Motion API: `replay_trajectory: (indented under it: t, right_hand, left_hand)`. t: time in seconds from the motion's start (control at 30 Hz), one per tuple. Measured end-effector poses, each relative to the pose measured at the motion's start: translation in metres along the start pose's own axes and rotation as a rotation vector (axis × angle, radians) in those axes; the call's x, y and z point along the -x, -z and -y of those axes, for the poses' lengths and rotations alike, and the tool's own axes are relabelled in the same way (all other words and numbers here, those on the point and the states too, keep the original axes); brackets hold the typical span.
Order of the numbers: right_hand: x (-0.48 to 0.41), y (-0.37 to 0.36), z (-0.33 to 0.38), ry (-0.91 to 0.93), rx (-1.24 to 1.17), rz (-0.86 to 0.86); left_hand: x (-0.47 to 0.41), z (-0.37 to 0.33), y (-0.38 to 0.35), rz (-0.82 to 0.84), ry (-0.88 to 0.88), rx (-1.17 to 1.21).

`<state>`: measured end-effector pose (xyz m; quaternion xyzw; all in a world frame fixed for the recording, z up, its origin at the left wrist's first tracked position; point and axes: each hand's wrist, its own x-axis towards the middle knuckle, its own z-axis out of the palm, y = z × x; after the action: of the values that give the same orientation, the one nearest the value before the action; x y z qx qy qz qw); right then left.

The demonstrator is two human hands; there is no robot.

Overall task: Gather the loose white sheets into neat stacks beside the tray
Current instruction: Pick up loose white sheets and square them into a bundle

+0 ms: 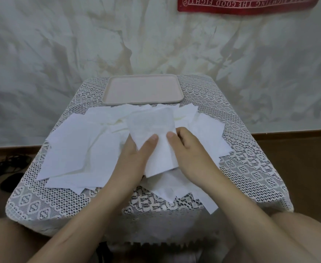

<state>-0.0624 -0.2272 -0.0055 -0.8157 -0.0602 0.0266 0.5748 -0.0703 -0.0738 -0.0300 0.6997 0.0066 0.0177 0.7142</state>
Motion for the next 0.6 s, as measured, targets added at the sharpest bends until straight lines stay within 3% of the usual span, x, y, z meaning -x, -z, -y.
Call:
replay_trajectory:
  t: [0.23,0.37,0.43,0.6]
  right_hand:
    - [-0.007,0.015,0.002,0.0,-0.022,0.279]
    - [-0.04,0.036,0.015,0.038,-0.199,0.15]
    - [-0.048,0.035,0.015,0.031,-0.26,0.172]
    - [-0.053,0.035,0.0,0.137,-0.21,0.003]
  left_hand:
    - [-0.015,-0.013,0.016,-0.039,-0.043,0.021]
    - [-0.041,-0.026,0.034,-0.039,-0.023,0.178]
    - [-0.045,-0.028,0.031,-0.02,-0.005,0.265]
    - [-0.054,-0.021,0.037,0.04,-0.146,0.063]
